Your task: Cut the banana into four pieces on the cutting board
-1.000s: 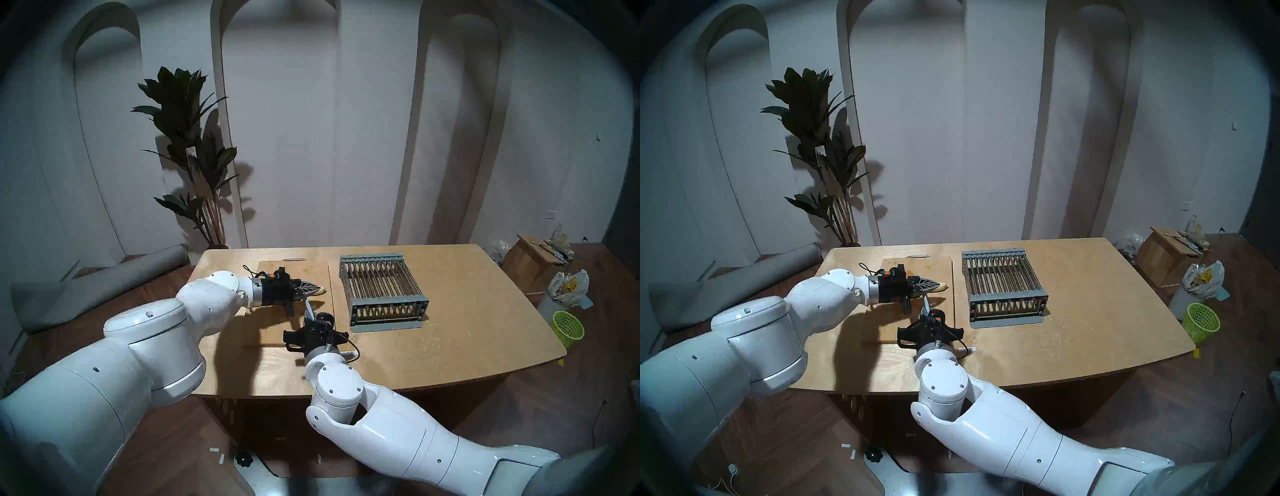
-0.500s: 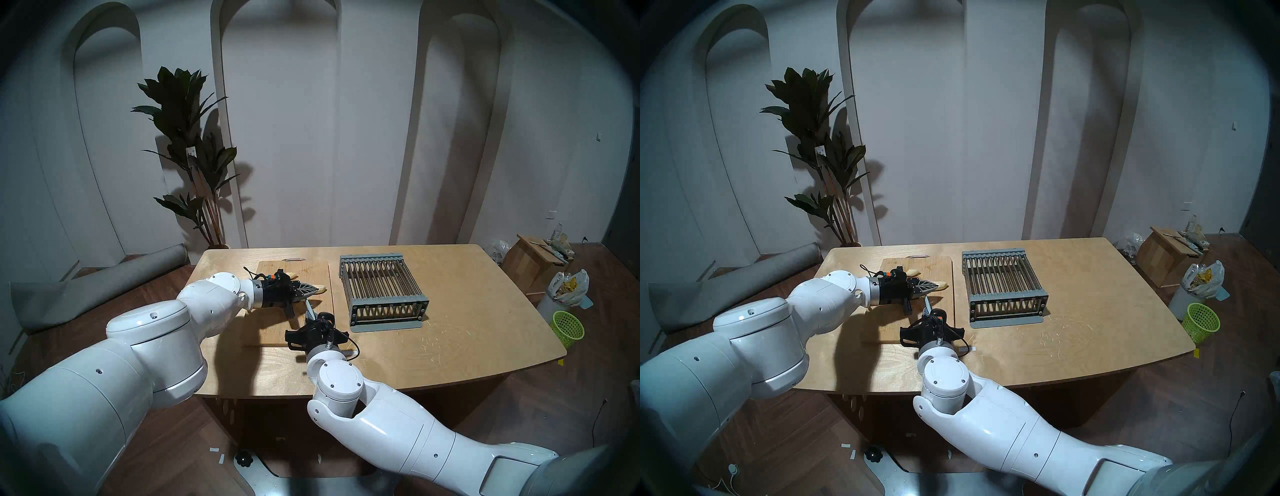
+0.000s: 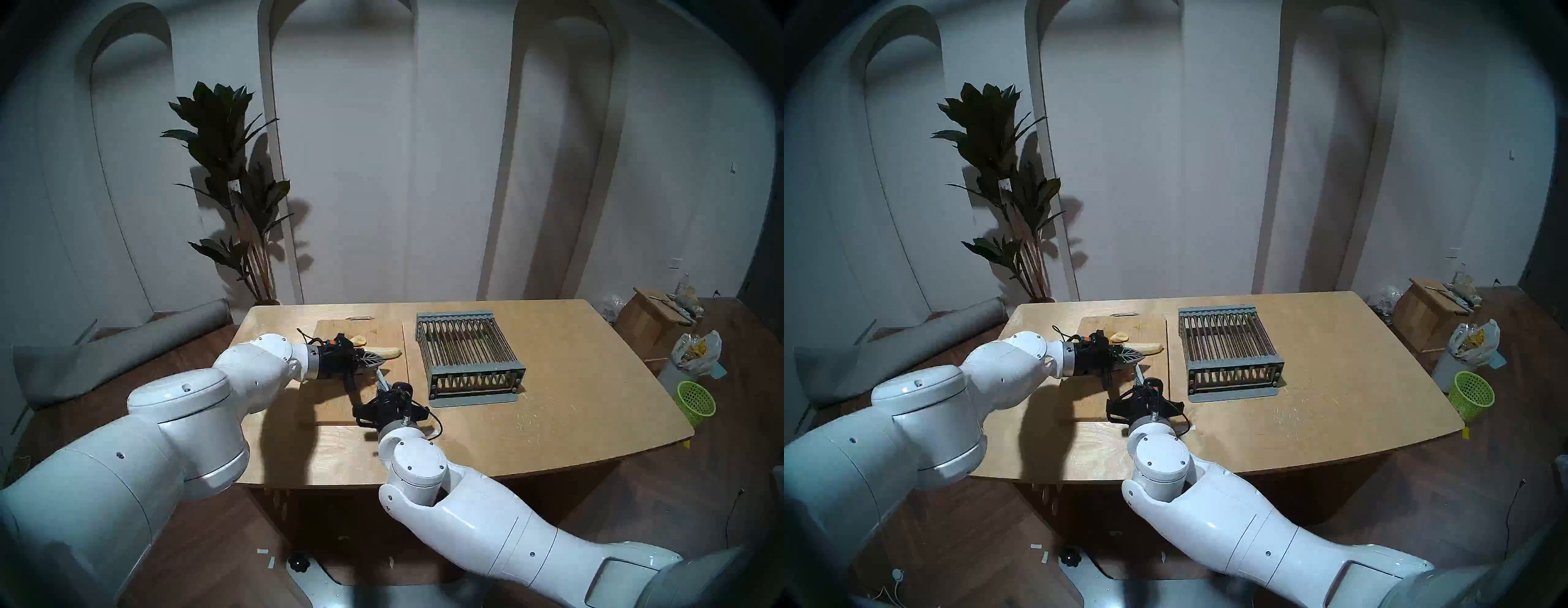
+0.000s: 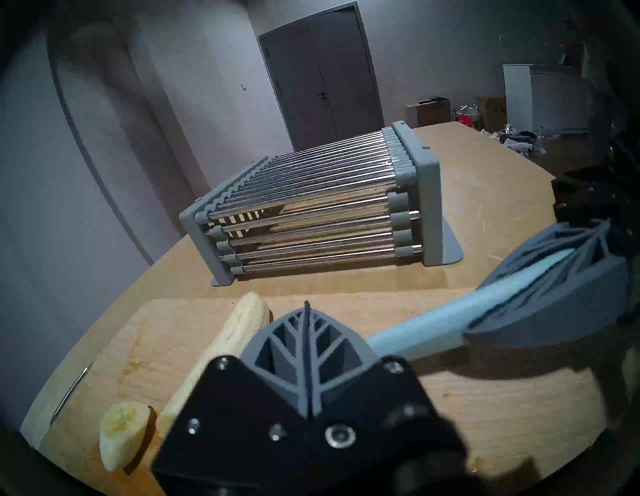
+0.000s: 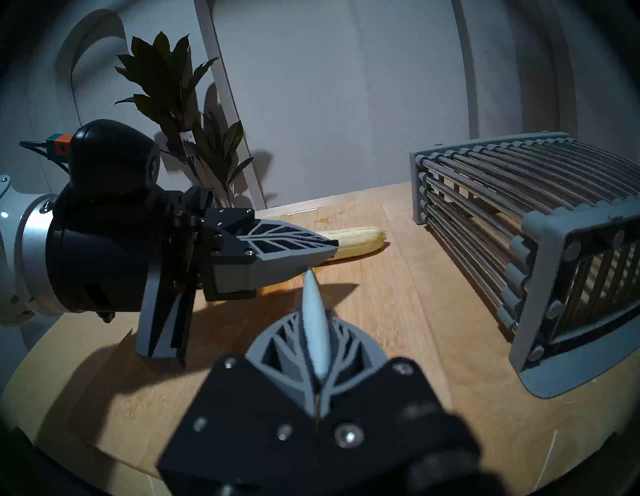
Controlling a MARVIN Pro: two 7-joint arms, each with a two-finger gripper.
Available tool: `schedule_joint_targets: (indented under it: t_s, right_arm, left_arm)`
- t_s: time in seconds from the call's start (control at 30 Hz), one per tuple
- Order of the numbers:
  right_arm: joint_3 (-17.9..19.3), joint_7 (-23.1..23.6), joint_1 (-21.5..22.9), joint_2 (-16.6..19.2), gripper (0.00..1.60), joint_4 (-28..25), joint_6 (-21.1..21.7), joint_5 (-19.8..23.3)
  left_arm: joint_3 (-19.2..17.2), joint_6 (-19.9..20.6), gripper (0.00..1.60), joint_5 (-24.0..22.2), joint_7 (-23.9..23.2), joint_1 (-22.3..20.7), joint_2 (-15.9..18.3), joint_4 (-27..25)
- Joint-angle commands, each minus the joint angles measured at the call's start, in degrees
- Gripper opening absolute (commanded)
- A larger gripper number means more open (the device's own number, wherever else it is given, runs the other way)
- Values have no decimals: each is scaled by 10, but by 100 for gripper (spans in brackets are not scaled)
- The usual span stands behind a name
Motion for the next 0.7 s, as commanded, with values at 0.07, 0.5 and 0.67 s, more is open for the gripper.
schedule_joint_targets:
  t_s: [0.07,0.5,0.67]
  right_arm:
    - [27,4,30,-5,0,-2,-10,4]
    - [63,47,19,-4,0,-10,-16,69]
    - [74,64,16,-1,0,-14,-17,98]
  left_arm:
    - [18,22,0,16,-4,-14,-10,-3]
    - [37,31,0,30,3,-21,-8,-4]
    - [22,40,0,15,15,-26,-8,-2]
